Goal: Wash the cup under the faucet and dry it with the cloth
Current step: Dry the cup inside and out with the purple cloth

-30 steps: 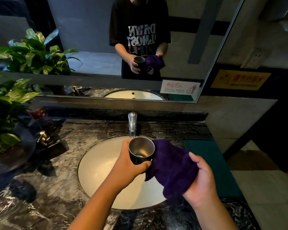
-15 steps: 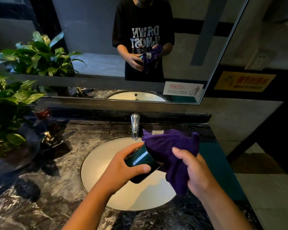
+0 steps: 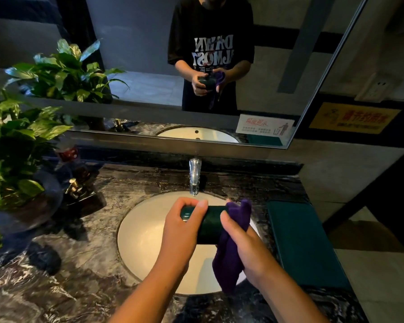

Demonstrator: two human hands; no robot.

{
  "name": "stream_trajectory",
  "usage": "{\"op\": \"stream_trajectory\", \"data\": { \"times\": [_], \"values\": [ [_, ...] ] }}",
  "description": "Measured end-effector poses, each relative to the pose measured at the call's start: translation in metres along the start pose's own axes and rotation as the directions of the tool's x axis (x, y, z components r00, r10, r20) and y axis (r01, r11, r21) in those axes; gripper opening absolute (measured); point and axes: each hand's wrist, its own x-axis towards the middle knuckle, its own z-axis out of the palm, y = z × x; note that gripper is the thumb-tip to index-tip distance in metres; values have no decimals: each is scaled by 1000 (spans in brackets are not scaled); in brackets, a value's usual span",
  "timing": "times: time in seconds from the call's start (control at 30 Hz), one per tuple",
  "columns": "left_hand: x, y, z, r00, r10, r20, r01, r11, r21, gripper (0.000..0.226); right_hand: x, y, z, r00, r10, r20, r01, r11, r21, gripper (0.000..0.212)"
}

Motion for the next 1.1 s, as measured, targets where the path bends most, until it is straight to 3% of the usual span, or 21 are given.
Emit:
{"op": "stream_trajectory", "data": {
  "times": [0.17,0.3,0.37,0.5,0.6,0.7,0.8,0.87,0.93,1.0,1.1],
  "values": [
    [1,4,4,995,101,-3,-99,983,152,23,4,3,-8,989,143,33,-146,980,135,23],
    [-3,4,6,972,231,36,-232,938,258,25,7,9,-12,980,197,-2,-192,958,214,45],
    [-4,-3,6,955,290,58,-295,916,273,25,5,9,-12,978,206,-28,-192,948,253,43],
    [1,-16,-2,849,489,199,-528,780,336,19,1,8,-15,976,214,-36,-190,920,343,46],
    [3,-16,-1,817,507,274,-575,754,319,25,2,6,-16,985,160,-61,-129,928,350,49],
    [-4,-9,7,919,295,262,-350,916,196,43,6,7,-21,986,75,-146,-38,970,241,55],
    [-9,3,16,966,-58,253,38,996,82,29,6,9,-29,973,-21,-228,21,1000,-2,59],
    [-10,11,18,893,-367,261,390,920,-41,24,3,10,-33,978,-98,-183,62,980,-189,62],
    [-8,14,14,786,-554,274,594,800,-85,26,0,13,-33,985,-125,-118,86,953,-289,63],
    [-6,16,9,727,-630,275,671,736,-89,36,-4,15,-30,990,-131,-57,104,935,-339,70],
    [-7,13,13,780,-599,182,618,784,-66,39,-9,21,-24,990,-139,-28,119,923,-365,82]
  ]
}}
